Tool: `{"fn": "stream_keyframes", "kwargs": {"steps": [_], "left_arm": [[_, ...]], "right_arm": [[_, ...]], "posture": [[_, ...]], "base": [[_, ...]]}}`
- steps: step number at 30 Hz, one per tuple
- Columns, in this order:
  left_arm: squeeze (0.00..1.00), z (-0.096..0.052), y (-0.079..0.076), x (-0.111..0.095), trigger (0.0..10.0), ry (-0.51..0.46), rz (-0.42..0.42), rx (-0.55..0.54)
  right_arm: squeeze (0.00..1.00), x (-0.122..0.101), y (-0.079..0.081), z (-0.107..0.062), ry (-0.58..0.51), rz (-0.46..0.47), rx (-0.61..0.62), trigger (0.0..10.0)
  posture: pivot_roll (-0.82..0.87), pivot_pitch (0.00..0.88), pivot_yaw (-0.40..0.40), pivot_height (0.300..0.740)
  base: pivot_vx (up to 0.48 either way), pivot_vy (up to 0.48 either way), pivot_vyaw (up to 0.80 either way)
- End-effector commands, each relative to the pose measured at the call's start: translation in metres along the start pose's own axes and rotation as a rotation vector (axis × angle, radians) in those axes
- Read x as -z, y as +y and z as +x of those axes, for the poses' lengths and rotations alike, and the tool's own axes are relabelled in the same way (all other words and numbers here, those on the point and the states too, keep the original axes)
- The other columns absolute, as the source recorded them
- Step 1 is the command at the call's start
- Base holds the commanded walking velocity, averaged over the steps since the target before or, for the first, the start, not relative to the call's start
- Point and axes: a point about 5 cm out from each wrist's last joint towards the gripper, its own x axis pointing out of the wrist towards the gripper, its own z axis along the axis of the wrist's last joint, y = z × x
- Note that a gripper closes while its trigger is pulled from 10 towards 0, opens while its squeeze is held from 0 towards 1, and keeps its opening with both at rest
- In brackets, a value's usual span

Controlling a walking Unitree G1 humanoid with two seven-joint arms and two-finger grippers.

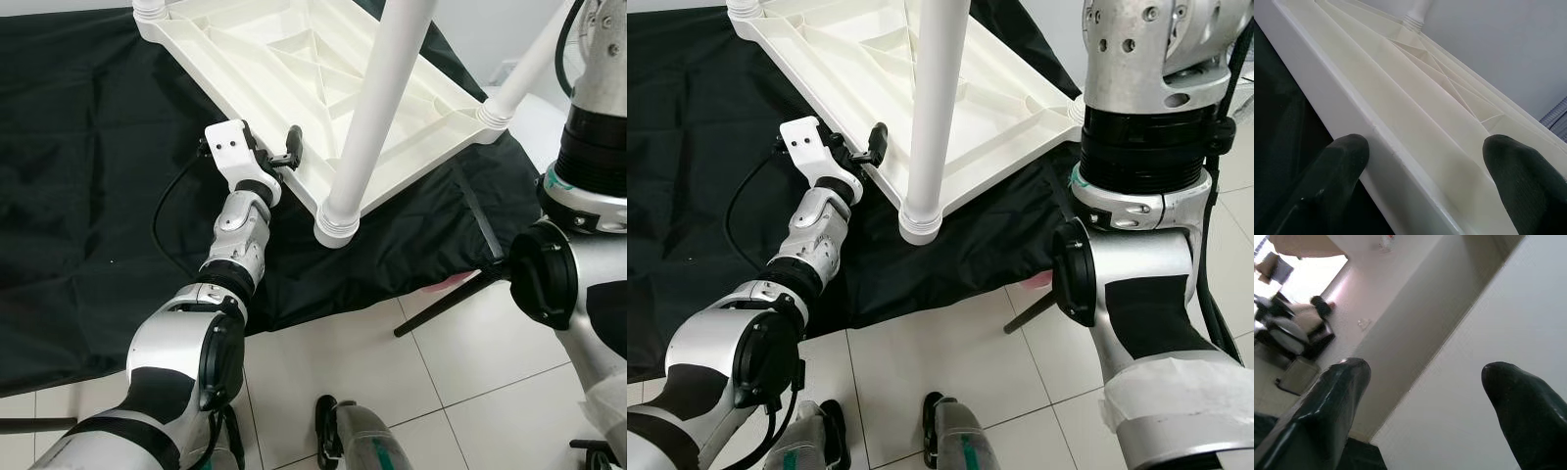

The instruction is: Building children table

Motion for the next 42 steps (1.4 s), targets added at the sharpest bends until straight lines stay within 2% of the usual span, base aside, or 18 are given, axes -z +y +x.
{"fn": "stream_keyframes", "kwargs": {"steps": [1,2,6,8,11,13,17,19,20,22,23,26,31,35,36,38,40,42], "left_arm": [[0.0,-0.004,0.0,0.007,10.0,0.025,0.02,0.014],[0.0,-0.004,0.003,0.007,10.0,0.027,0.031,0.013],[0.0,-0.005,0.007,0.007,10.0,0.032,0.046,0.012],[0.0,-0.005,0.007,0.007,10.0,0.032,0.046,0.012],[0.0,-0.006,0.01,0.007,10.0,0.042,0.058,0.016],[0.0,-0.006,0.01,0.007,10.0,0.042,0.058,0.016],[0.0,-0.005,0.006,0.007,10.0,0.049,0.067,0.031],[0.0,-0.004,0.005,0.007,10.0,0.047,0.066,0.033],[0.0,-0.004,0.004,0.007,10.0,0.047,0.067,0.034],[0.0,-0.004,0.004,0.007,10.0,0.047,0.067,0.034],[0.0,-0.004,0.002,0.008,10.0,0.046,0.066,0.034],[0.0,-0.004,0.0,0.008,10.0,0.044,0.064,0.036],[0.0,-0.004,-0.001,0.009,10.0,0.041,0.059,0.035],[0.0,-0.005,0.002,0.009,10.0,0.043,0.061,0.032],[0.0,-0.005,0.002,0.009,10.0,0.043,0.061,0.032],[0.0,-0.006,0.005,0.01,10.0,0.049,0.07,0.031],[0.0,-0.006,0.005,0.01,10.0,0.049,0.07,0.031],[0.0,-0.007,0.009,0.008,10.0,0.052,0.097,0.039]], "right_arm": [[0.0,-0.004,-0.01,-0.009,0.003,-0.031,0.025,10.0],[0.0,-0.001,-0.017,-0.021,0.031,-0.037,0.065,10.0],[0.0,-0.003,-0.026,-0.044,0.056,-0.063,0.176,10.0],[0.0,-0.003,-0.026,-0.044,0.056,-0.063,0.176,10.0],[0.0,-0.014,-0.031,-0.059,0.022,-0.061,0.25,10.0],[0.0,-0.014,-0.031,-0.059,0.022,-0.061,0.25,10.0],[0.0,-0.04,-0.038,-0.059,-0.139,-0.006,0.252,10.0],[0.0,-0.045,-0.04,-0.058,-0.17,-0.004,0.25,10.0],[0.0,-0.06,-0.046,-0.055,-0.239,-0.024,0.254,10.0],[0.0,-0.06,-0.046,-0.055,-0.239,-0.024,0.254,10.0],[0.0,-0.072,-0.05,-0.053,-0.282,-0.059,0.257,10.0],[0.0,-0.082,-0.053,-0.052,-0.31,-0.087,0.264,10.0],[0.0,-0.09,-0.06,-0.06,-0.291,-0.143,0.347,10.0],[0.0,-0.098,-0.069,-0.085,-0.241,-0.25,0.524,10.0],[0.0,-0.098,-0.069,-0.085,-0.241,-0.25,0.524,10.0],[0.0,-0.104,-0.072,-0.106,-0.189,-0.364,0.673,10.0],[0.0,-0.104,-0.072,-0.106,-0.189,-0.364,0.673,10.0],[0.0,-0.098,-0.072,-0.131,-0.106,-0.435,0.807,10.0]], "posture": [[-0.27,0.198,-0.092,0.74],[-0.26,0.2,-0.085,0.74],[-0.26,0.198,-0.065,0.74],[-0.26,0.198,-0.065,0.74],[-0.25,0.192,-0.042,0.74],[-0.25,0.192,-0.042,0.74],[-0.25,0.183,-0.04,0.74],[-0.25,0.183,-0.04,0.74],[-0.26,0.182,-0.046,0.74],[-0.26,0.182,-0.046,0.74],[-0.26,0.18,-0.05,0.74],[-0.26,0.179,-0.056,0.74],[-0.26,0.179,-0.062,0.74],[-0.25,0.181,-0.052,0.74],[-0.25,0.181,-0.052,0.74],[-0.25,0.183,-0.032,0.74],[-0.25,0.183,-0.032,0.74],[-0.24,0.183,-0.012,0.74]], "base": [[0.0,0.0,0.0],[0.0,0.0,0.0],[0.0,0.0,0.0],[0.0,0.0,0.0],[0.0,0.0,0.0],[0.0,0.0,0.0],[0.0,0.0,0.0],[0.0,0.0,0.0],[0.0,0.0,0.0],[0.0,0.0,0.0],[0.0,0.0,0.0],[0.0,0.0,0.0],[0.0,0.0,0.0],[0.0,0.0,0.0],[0.0,0.0,0.0],[0.0,0.0,0.0],[0.0,0.0,0.0],[0.0,0.0,0.0]]}}
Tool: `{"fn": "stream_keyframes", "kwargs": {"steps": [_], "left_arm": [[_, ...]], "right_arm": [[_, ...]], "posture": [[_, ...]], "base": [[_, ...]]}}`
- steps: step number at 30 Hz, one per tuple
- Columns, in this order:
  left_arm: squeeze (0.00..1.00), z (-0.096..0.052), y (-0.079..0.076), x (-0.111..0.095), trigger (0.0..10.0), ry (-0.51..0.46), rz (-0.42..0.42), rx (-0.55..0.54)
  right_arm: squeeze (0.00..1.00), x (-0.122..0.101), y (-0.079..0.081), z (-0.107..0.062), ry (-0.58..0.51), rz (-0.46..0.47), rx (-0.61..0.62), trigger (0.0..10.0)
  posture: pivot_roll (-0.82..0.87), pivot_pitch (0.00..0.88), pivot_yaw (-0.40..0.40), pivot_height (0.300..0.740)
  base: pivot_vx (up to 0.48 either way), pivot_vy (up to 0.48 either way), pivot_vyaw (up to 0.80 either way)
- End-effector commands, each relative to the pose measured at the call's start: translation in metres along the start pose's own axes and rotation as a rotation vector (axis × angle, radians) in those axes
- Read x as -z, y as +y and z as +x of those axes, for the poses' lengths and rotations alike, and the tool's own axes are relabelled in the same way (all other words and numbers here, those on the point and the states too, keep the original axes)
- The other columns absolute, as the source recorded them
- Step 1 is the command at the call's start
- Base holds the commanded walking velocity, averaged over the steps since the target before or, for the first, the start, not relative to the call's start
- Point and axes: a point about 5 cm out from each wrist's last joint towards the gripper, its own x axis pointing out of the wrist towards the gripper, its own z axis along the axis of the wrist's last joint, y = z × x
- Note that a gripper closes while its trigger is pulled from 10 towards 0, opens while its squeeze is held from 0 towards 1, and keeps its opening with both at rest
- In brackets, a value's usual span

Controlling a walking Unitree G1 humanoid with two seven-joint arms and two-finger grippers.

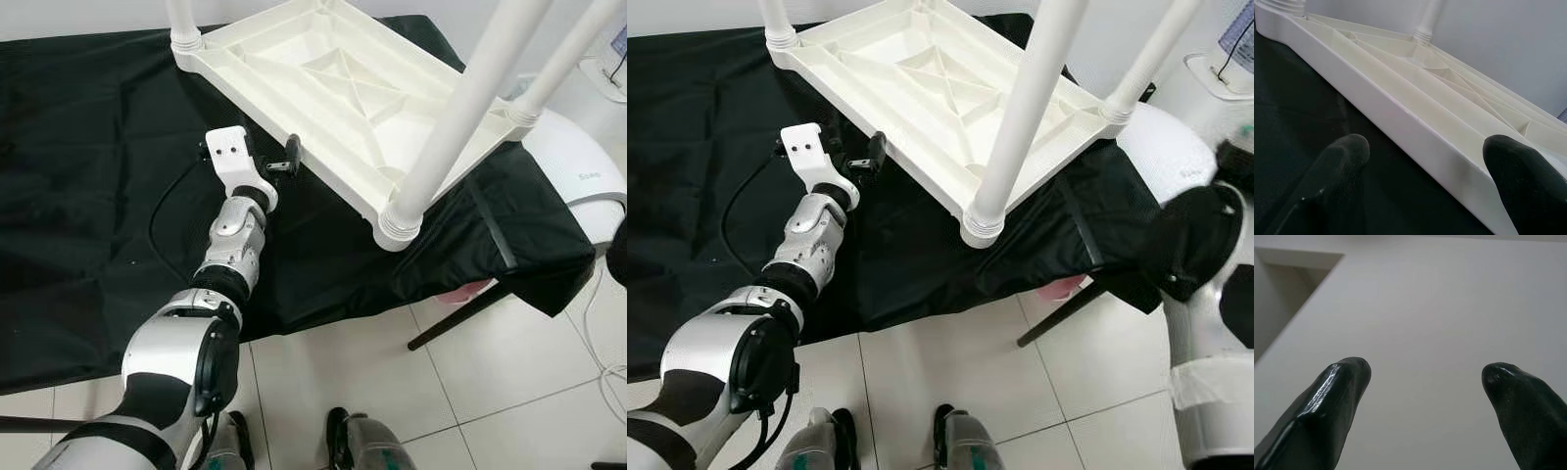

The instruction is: Building children table

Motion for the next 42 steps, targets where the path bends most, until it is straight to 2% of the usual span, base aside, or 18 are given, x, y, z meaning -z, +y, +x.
{"fn": "stream_keyframes", "kwargs": {"steps": [1,6,9,12,13,14,15,16,18,19,21,23,25,28,31,33,38,42], "left_arm": [[0.0,-0.005,0.001,0.009,10.0,0.036,0.028,0.032],[0.0,-0.005,0.008,0.002,10.0,0.019,0.065,0.039],[0.0,-0.005,0.021,-0.019,10.0,-0.069,0.12,0.056],[0.0,-0.005,0.021,-0.019,10.0,-0.069,0.12,0.056],[0.0,-0.007,0.024,-0.028,10.0,-0.107,0.129,0.07],[0.0,-0.007,0.024,-0.028,10.0,-0.107,0.129,0.07],[0.0,-0.013,0.026,-0.034,10.0,-0.139,0.149,0.087],[0.0,-0.013,0.026,-0.034,10.0,-0.139,0.149,0.087],[0.0,-0.031,0.029,-0.043,10.0,-0.179,0.185,0.104],[0.0,-0.031,0.029,-0.043,10.0,-0.179,0.185,0.104],[0.0,-0.048,0.032,-0.047,10.0,-0.191,0.207,0.1],[0.0,-0.059,0.032,-0.047,10.0,-0.189,0.222,0.098],[0.0,-0.059,0.032,-0.047,10.0,-0.189,0.222,0.098],[0.0,-0.083,0.032,-0.037,10.0,-0.141,0.254,0.085],[0.0,-0.083,0.032,-0.037,10.0,-0.141,0.254,0.085],[0.0,-0.091,0.028,-0.027,10.0,-0.104,0.241,0.082],[0.0,-0.102,0.009,-0.017,10.0,-0.041,0.207,0.118],[0.0,-0.108,0.005,-0.018,10.0,-0.021,0.191,0.109]], "right_arm": [[0.0,-0.008,-0.007,-0.008,-0.001,-0.096,0.05,10.0],[0.0,0.009,-0.022,-0.042,0.103,-0.17,0.196,10.0],[0.0,0.038,-0.031,-0.096,0.256,-0.164,0.383,10.0],[0.0,0.038,-0.031,-0.096,0.256,-0.164,0.383,10.0],[0.0,0.051,-0.027,-0.115,0.324,-0.151,0.419,10.0],[0.0,0.051,-0.027,-0.115,0.324,-0.151,0.419,10.0],[0.0,0.068,-0.021,-0.137,0.405,-0.119,0.475,10.0],[0.0,0.068,-0.021,-0.137,0.405,-0.119,0.475,10.0],[0.0,0.097,-0.003,-0.177,0.566,-0.064,0.554,10.0],[0.0,0.097,-0.003,-0.177,0.566,-0.064,0.554,10.0],[0.0,0.117,0.016,-0.206,0.727,-0.05,0.58,10.0],[0.0,0.126,0.027,-0.221,0.819,-0.051,0.581,10.0],[0.0,0.126,0.027,-0.221,0.819,-0.051,0.581,10.0],[0.0,0.145,0.067,-0.252,0.99,0.019,0.567,10.0],[0.0,0.145,0.067,-0.252,0.99,0.019,0.567,10.0],[0.0,0.154,0.093,-0.267,1.064,0.097,0.535,10.0],[0.0,0.16,0.129,-0.284,1.138,0.19,0.465,10.0],[0.0,0.16,0.14,-0.287,1.154,0.215,0.456,10.0]], "posture": [[-0.24,0.183,-0.012,0.74],[-0.21,0.184,0.008,0.74],[-0.19,0.19,0.023,0.74],[-0.19,0.19,0.023,0.74],[-0.19,0.194,0.028,0.74],[-0.19,0.194,0.028,0.74],[-0.16,0.194,0.035,0.74],[-0.16,0.194,0.035,0.74],[-0.15,0.193,0.032,0.74],[-0.15,0.193,0.032,0.74],[-0.13,0.194,0.027,0.74],[-0.12,0.196,0.022,0.74],[-0.12,0.196,0.022,0.74],[-0.09,0.209,0.005,0.74],[-0.09,0.209,0.005,0.74],[-0.07,0.221,-0.004,0.74],[-0.06,0.23,-0.004,0.74],[-0.06,0.227,-0.005,0.74]], "base": [[0.0,0.0,0.0],[0.0,0.0,0.0],[0.0,0.0,0.0],[0.0,0.0,0.0],[0.0,0.0,0.0],[0.0,0.0,0.0],[0.0,0.0,0.0],[0.0,0.0,0.0],[0.0,0.0,0.0],[0.0,0.0,0.0],[0.0,0.0,0.0],[0.0,0.0,0.0],[0.0,0.0,0.0],[0.0,0.0,0.0],[0.0,0.0,0.0],[0.0,0.0,0.0],[0.0,0.0,0.0],[0.0,0.0,0.0]]}}
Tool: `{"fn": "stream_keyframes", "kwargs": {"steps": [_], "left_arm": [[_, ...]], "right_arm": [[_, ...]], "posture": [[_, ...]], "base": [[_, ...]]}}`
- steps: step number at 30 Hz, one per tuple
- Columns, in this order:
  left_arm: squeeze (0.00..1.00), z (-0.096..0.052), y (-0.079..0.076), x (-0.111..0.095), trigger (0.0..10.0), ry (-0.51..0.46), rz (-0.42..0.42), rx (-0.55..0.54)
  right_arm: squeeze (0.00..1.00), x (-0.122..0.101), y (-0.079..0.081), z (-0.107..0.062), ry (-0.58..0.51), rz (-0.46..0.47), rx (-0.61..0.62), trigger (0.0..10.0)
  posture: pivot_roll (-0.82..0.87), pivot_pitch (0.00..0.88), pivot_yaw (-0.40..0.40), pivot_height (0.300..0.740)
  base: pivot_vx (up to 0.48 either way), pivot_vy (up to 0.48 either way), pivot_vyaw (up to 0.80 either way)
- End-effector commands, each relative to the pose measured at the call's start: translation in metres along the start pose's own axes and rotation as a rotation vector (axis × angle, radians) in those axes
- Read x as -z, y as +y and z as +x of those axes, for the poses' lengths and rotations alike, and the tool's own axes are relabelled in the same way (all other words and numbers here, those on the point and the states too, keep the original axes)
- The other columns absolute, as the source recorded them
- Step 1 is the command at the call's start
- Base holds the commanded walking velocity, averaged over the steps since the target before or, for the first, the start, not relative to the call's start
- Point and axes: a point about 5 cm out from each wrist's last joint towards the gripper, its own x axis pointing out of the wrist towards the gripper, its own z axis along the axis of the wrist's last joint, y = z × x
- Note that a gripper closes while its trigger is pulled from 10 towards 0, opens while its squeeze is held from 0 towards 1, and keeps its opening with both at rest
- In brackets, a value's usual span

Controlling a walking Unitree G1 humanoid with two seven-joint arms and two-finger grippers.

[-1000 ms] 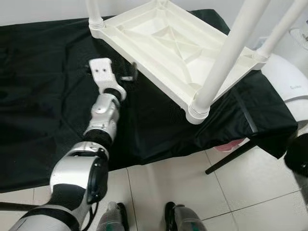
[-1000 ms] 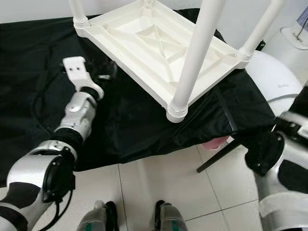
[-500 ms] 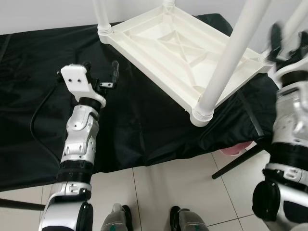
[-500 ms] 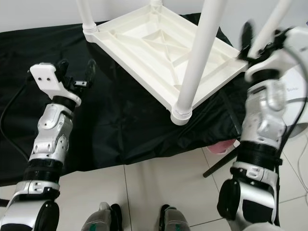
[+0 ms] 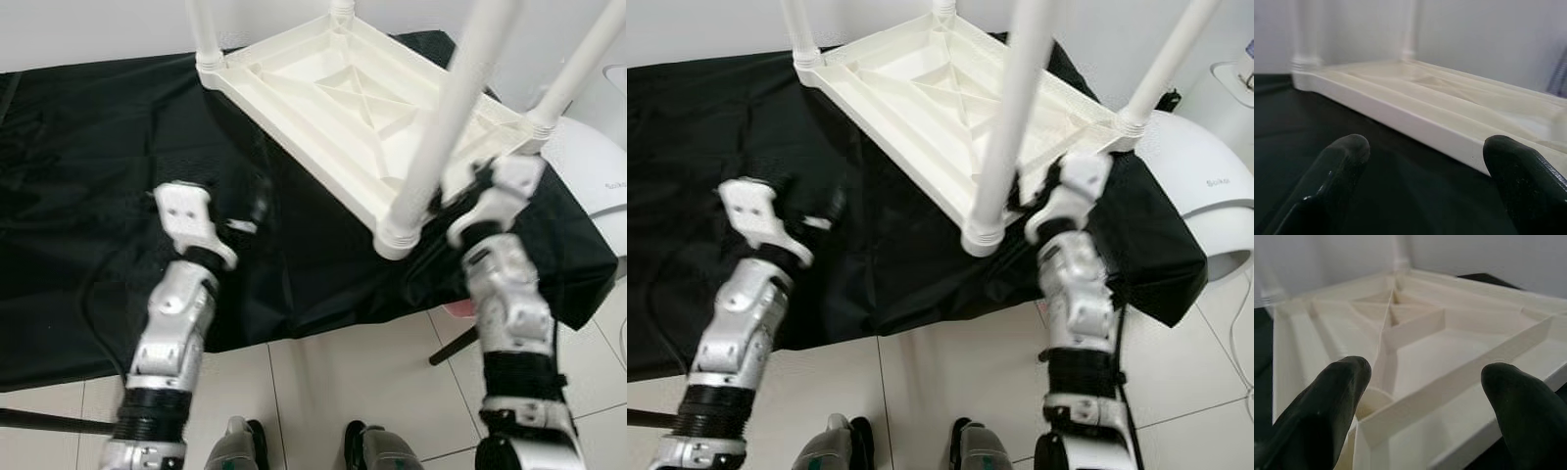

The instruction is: Building children table

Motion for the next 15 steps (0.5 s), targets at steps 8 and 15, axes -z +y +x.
{"fn": "stream_keyframes", "kwargs": {"steps": [8,15], "left_arm": [[0.0,-0.008,0.008,-0.006,10.0,0.026,0.002,-0.097],[0.0,-0.015,0.027,-0.019,10.0,0.002,0.06,-0.209]], "right_arm": [[0.0,0.006,0.022,-0.003,0.028,0.027,-0.04,10.0],[0.0,0.007,0.065,-0.001,0.018,0.11,-0.222,10.0]], "posture": [[-0.05,0.215,-0.008,0.74],[-0.04,0.199,-0.021,0.74]], "base": [[0.0,0.0,0.0],[0.0,0.0,0.0]]}}
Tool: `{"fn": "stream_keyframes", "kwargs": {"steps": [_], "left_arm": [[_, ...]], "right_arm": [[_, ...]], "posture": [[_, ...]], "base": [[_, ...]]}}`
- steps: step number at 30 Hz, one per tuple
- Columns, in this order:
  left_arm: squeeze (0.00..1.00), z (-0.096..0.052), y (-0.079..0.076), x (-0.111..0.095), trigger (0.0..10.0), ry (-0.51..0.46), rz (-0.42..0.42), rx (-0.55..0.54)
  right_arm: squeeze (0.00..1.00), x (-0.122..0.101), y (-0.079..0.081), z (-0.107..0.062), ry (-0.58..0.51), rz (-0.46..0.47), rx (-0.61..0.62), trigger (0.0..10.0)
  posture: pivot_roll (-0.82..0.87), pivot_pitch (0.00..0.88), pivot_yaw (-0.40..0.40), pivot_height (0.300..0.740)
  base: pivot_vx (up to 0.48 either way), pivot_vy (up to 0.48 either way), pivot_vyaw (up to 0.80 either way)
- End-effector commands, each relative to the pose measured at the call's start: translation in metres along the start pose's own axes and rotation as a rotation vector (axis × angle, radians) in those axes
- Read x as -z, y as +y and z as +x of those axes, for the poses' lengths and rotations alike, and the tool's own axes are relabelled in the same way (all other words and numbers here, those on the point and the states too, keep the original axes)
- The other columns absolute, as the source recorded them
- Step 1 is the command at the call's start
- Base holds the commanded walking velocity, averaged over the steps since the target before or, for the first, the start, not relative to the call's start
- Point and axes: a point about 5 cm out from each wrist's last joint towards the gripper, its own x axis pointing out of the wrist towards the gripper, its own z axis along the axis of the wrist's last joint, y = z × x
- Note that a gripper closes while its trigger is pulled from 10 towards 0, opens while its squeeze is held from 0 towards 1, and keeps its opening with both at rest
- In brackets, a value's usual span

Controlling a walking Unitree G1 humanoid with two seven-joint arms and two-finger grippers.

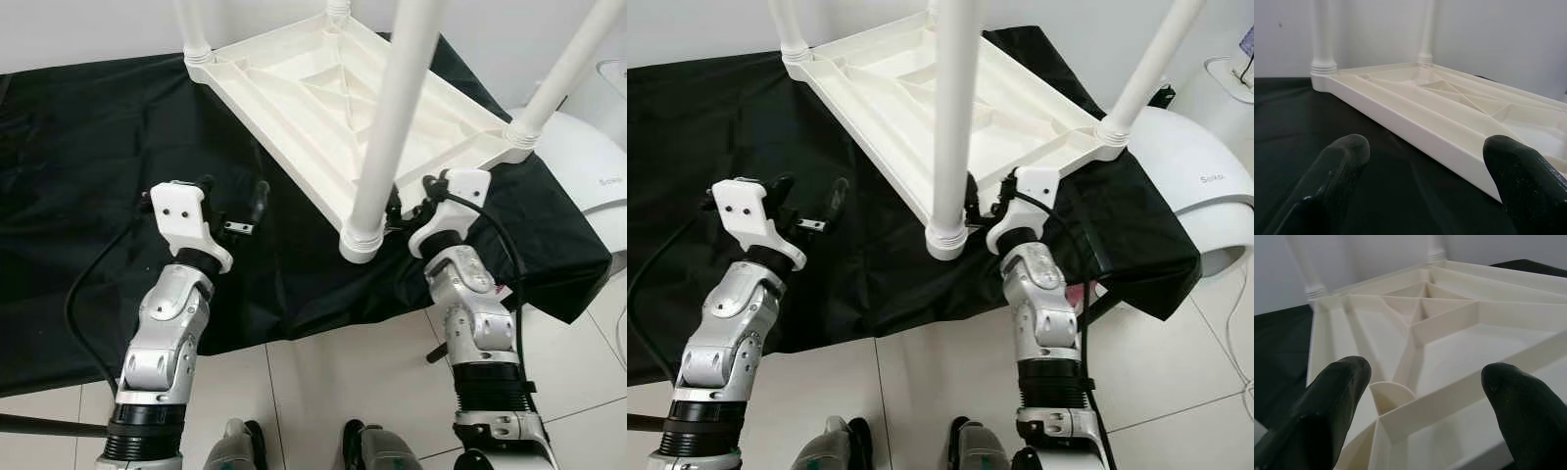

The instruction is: Building children table

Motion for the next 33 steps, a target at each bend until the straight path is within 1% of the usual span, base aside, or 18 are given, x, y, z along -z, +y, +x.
{"fn": "stream_keyframes", "kwargs": {"steps": [1,2,3,5,6,7,9,12,14,16,17,18,21,23,25,27,29,33], "left_arm": [[0.0,-0.01,0.019,-0.003,10.0,0.006,0.012,-0.149],[0.0,-0.01,0.019,-0.003,10.0,0.006,0.012,-0.149],[0.0,-0.016,0.025,-0.003,10.0,0.016,0.007,-0.162],[0.0,-0.016,0.025,-0.003,10.0,0.016,0.007,-0.162],[0.0,-0.021,0.031,-0.002,10.0,0.029,0.021,-0.163],[0.0,-0.021,0.031,-0.002,10.0,0.029,0.021,-0.163],[0.0,-0.029,0.043,0.0,10.0,0.06,0.053,-0.174],[0.0,-0.029,0.043,0.0,10.0,0.06,0.053,-0.174],[0.0,-0.032,0.058,0.001,10.0,0.085,0.111,-0.205],[0.0,-0.032,0.058,0.001,10.0,0.085,0.111,-0.205],[0.0,-0.033,0.063,0.001,10.0,0.087,0.117,-0.228],[0.0,-0.033,0.067,0.001,10.0,0.089,0.12,-0.256],[0.0,-0.033,0.067,0.001,10.0,0.089,0.12,-0.256],[0.0,-0.031,0.066,-0.001,10.0,0.076,0.108,-0.289],[0.0,-0.031,0.066,-0.001,10.0,0.076,0.108,-0.289],[0.0,-0.028,0.063,-0.002,10.0,0.065,0.097,-0.302],[0.0,-0.026,0.061,-0.002,10.0,0.064,0.088,-0.3],[0.0,-0.024,0.043,0.01,10.0,0.102,0.035,-0.203]], "right_arm": [[0.0,0.002,0.034,0.001,0.005,0.028,-0.163,10.0],[0.0,0.002,0.034,0.001,0.005,0.028,-0.163,10.0],[0.0,0.004,0.042,0.0,0.015,0.024,-0.202,10.0],[0.0,0.004,0.042,0.0,0.015,0.024,-0.202,10.0],[0.0,0.006,0.047,-0.001,0.024,0.022,-0.232,10.0],[0.0,0.006,0.047,-0.001,0.024,0.022,-0.232,10.0],[0.0,0.008,0.055,-0.003,0.046,0.012,-0.294,10.0],[0.0,0.008,0.055,-0.003,0.046,0.012,-0.294,10.0],[0.0,0.009,0.055,-0.006,0.055,-0.019,-0.317,10.0],[0.0,0.009,0.055,-0.006,0.055,-0.019,-0.317,10.0],[0.0,0.008,0.047,-0.006,0.047,-0.03,-0.279,10.0],[0.0,0.005,0.033,-0.006,0.028,-0.041,-0.206,10.0],[0.0,0.005,0.033,-0.006,0.028,-0.041,-0.206,10.0],[0.0,-0.006,-0.001,-0.008,-0.035,-0.08,-0.027,10.0],[0.0,-0.006,-0.001,-0.008,-0.035,-0.08,-0.027,10.0],[0.0,-0.014,-0.022,-0.013,-0.074,-0.131,0.071,10.0],[0.0,-0.015,-0.026,-0.014,-0.077,-0.147,0.089,10.0],[0.0,-0.008,-0.027,-0.021,-0.057,-0.173,0.09,10.0]], "posture": [[-0.04,0.196,-0.026,0.74],[-0.04,0.196,-0.026,0.74],[-0.05,0.195,-0.03,0.74],[-0.05,0.195,-0.03,0.74],[-0.05,0.193,-0.038,0.74],[-0.05,0.193,-0.038,0.74],[-0.06,0.194,-0.053,0.74],[-0.06,0.194,-0.053,0.74],[-0.08,0.192,-0.056,0.74],[-0.08,0.192,-0.056,0.74],[-0.08,0.189,-0.051,0.74],[-0.09,0.184,-0.044,0.74],[-0.09,0.184,-0.044,0.74],[-0.1,0.172,-0.024,0.74],[-0.1,0.172,-0.024,0.74],[-0.1,0.171,-0.014,0.74],[-0.1,0.172,-0.008,0.74],[-0.09,0.177,-0.004,0.74]], "base": [[0.0,0.0,0.0],[0.0,0.0,0.0],[0.0,0.0,0.0],[0.0,0.0,0.0],[0.0,0.0,0.0],[0.0,0.0,0.0],[0.0,0.0,0.0],[0.0,0.0,0.0],[0.0,0.0,0.0],[0.0,0.0,0.0],[0.0,0.0,0.0],[0.0,0.0,0.0],[0.0,0.0,0.0],[0.0,0.0,0.0],[0.0,0.0,0.0],[0.0,0.0,0.0],[0.0,0.0,0.0],[0.0,0.0,0.0]]}}
